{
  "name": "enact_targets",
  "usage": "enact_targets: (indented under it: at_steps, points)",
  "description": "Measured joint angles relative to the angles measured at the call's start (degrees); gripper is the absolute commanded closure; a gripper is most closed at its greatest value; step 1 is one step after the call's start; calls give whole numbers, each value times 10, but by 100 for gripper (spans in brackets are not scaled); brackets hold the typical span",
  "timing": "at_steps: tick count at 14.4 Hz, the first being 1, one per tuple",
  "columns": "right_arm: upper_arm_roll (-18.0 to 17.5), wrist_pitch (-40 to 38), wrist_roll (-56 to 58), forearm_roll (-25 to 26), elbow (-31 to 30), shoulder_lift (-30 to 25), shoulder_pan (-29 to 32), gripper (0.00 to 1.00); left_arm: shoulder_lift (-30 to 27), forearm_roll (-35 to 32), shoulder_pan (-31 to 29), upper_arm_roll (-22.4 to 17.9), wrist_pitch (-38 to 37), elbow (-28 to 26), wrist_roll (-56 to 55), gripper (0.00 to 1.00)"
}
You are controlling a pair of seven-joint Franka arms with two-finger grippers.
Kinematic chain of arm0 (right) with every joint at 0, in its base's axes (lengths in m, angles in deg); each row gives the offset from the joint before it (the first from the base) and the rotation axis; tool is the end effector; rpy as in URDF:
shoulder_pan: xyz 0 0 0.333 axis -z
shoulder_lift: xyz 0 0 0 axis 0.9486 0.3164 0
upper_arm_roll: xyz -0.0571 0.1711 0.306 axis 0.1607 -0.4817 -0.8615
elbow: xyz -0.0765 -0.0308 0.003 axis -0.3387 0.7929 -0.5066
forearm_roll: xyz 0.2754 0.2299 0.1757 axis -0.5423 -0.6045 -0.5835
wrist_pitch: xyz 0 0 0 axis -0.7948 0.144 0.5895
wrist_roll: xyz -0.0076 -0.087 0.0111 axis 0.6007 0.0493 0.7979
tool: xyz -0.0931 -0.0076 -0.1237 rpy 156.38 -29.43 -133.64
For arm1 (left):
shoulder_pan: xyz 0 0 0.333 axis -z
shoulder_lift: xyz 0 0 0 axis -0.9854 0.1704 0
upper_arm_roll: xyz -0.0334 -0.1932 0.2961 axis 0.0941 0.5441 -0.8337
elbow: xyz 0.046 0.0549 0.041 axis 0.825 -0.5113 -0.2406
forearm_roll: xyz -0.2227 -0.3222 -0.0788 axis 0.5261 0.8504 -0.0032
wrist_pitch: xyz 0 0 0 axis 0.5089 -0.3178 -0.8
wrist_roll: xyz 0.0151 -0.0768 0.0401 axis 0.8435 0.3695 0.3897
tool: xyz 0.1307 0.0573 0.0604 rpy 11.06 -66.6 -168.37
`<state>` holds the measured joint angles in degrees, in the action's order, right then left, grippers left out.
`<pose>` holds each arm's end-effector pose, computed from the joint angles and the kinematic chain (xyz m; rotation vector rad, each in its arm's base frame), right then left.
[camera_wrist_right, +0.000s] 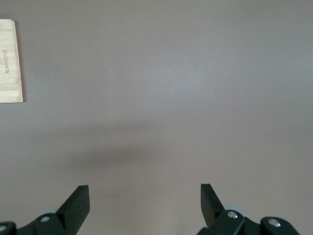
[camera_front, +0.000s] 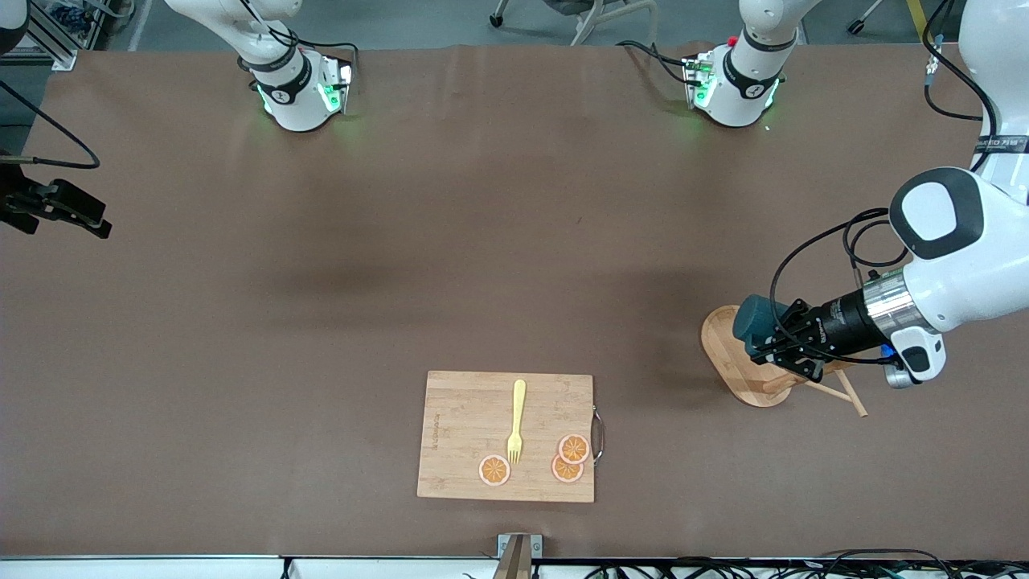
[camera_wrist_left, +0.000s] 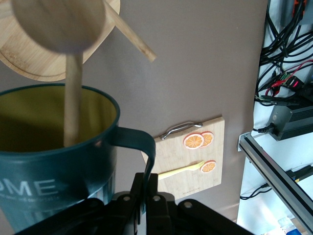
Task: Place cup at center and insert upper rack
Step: 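Lower the mug onto the stool seat with the left gripper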
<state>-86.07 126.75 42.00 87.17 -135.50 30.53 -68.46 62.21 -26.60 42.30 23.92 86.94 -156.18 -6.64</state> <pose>0.5650 -0.0349 0.6148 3.1041 -0.0956 0.0386 0.6942 -0.0866 0.4055 2.0848 1.5315 -0.3047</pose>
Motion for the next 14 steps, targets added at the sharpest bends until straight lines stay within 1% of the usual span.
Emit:
enact_targets:
  at_steps: [4,9,11,12,13,14]
  points:
    - [0,0,0,0,0,0,-1,0,4,0,-12,0,1,0,13,96]
    - [0,4,1,0,0,0,-4,0,11,0,-24,-2,3,0,28,93]
    - [0,5,1,0,0,0,-5,0,14,0,-28,-4,4,0,35,90]
    - [1,5,1,0,0,0,-5,0,15,0,-29,-7,4,0,37,84]
    - [3,6,1,0,0,0,-5,0,15,0,-29,-8,4,0,39,72]
    - [4,6,1,0,0,0,-5,0,15,0,-30,-8,5,0,40,41]
